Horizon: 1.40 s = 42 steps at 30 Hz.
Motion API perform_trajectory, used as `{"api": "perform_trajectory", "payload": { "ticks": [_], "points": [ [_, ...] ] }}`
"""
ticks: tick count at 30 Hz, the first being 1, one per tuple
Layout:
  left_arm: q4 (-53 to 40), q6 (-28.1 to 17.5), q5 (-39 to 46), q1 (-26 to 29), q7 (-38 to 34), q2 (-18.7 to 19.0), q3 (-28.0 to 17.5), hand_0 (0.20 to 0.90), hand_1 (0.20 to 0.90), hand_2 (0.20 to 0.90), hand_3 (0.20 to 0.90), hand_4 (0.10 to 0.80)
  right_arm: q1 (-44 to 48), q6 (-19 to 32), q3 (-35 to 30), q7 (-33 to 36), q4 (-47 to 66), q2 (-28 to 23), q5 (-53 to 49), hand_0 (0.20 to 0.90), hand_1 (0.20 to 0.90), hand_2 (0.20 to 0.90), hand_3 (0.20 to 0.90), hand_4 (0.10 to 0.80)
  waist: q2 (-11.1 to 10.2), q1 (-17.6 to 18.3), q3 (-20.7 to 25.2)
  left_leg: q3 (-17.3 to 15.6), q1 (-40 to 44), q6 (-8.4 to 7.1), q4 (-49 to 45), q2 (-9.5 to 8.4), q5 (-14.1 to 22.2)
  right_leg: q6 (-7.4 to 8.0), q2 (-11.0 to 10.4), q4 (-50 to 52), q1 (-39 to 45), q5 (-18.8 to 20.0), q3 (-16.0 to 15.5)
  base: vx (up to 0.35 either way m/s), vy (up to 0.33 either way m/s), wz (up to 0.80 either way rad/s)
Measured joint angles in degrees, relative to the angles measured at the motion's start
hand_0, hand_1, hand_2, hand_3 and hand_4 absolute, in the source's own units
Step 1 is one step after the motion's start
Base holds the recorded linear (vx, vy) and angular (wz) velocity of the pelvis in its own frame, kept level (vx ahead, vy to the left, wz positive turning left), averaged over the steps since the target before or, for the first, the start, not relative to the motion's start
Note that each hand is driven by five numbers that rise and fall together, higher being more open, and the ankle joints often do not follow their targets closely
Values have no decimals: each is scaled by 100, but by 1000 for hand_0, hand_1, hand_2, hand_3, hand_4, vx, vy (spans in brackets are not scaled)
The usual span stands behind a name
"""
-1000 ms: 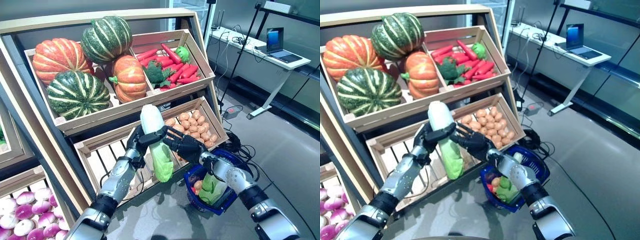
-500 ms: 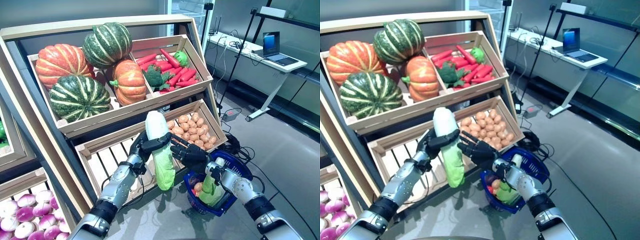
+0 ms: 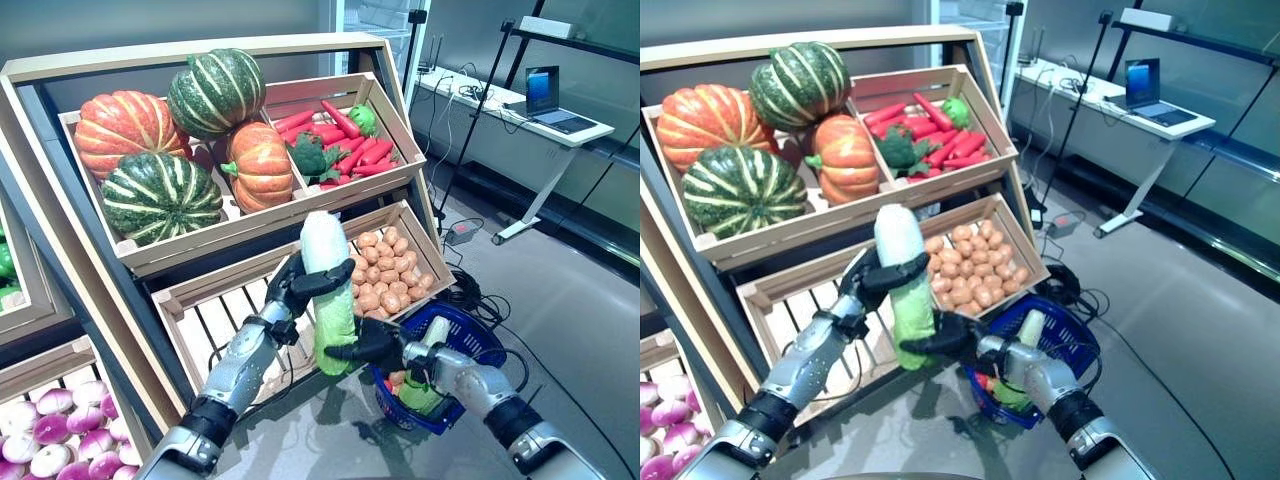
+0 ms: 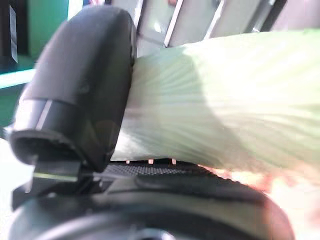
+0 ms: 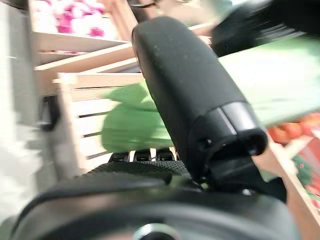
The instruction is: Put vegetables into the basket
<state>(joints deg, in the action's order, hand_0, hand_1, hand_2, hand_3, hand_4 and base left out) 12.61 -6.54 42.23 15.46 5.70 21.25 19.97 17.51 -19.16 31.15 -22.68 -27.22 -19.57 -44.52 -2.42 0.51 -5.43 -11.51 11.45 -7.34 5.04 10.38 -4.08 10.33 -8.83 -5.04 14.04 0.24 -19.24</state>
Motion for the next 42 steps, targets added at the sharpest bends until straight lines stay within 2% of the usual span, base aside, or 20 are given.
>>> {"api": "perform_trajectory", "payload": {
  "ticks": [6,10,15,18,29,36,39,42],
  "points": [
    [-604,-10,-345,57,127,-45,12,300,300,300,300,400,2,0,127,343,-133,143,237,900,900,900,900,800,27,-18,16,4,4,0,-2,-1,0,1,-1,0,6,1,0,0,0,0],
    [-691,-10,-375,279,151,-175,215,300,300,300,300,400,12,0,169,705,-528,479,390,900,900,900,900,800,114,-120,65,26,1,0,-1,-3,0,1,-2,0,4,0,-2,0,0,0],
    [-866,-7,-378,371,233,-317,441,300,300,300,300,400,17,14,179,1112,-839,814,-121,900,900,900,900,800,130,-191,68,38,5,1,-2,-11,0,2,-9,-1,20,1,-12,0,0,0],
    [-866,7,-379,370,261,-305,517,300,300,300,300,400,20,234,177,1276,-786,894,-346,900,900,900,900,800,144,-194,65,42,5,1,-3,-11,0,2,-10,-1,24,1,-15,0,0,0],
    [-962,1,-368,368,322,-260,317,300,300,300,300,400,-87,378,50,1537,-32,397,-286,900,900,900,900,800,262,-179,60,46,-3,2,0,-12,1,5,-11,-2,17,0,-17,0,0,0],
    [-988,-7,-816,212,366,-170,157,300,300,300,300,400,-622,425,-271,1671,516,-56,987,900,900,900,900,800,266,-98,57,17,-31,6,2,-10,4,6,-9,-2,-44,2,16,0,0,0],
    [-992,-3,-1061,35,345,121,78,300,300,300,300,400,-856,495,-652,1963,834,-375,1862,900,900,900,900,800,271,-32,43,1,-38,7,3,-8,6,8,-9,-3,-60,3,32,-1,1,-1],
    [-988,-4,-1209,-83,264,207,19,300,300,300,300,400,-890,550,-955,2067,864,-524,2223,900,900,900,900,800,263,57,27,-42,-35,6,4,-7,7,15,-8,-3,-109,10,86,-3,-4,-9]
  ]
}}
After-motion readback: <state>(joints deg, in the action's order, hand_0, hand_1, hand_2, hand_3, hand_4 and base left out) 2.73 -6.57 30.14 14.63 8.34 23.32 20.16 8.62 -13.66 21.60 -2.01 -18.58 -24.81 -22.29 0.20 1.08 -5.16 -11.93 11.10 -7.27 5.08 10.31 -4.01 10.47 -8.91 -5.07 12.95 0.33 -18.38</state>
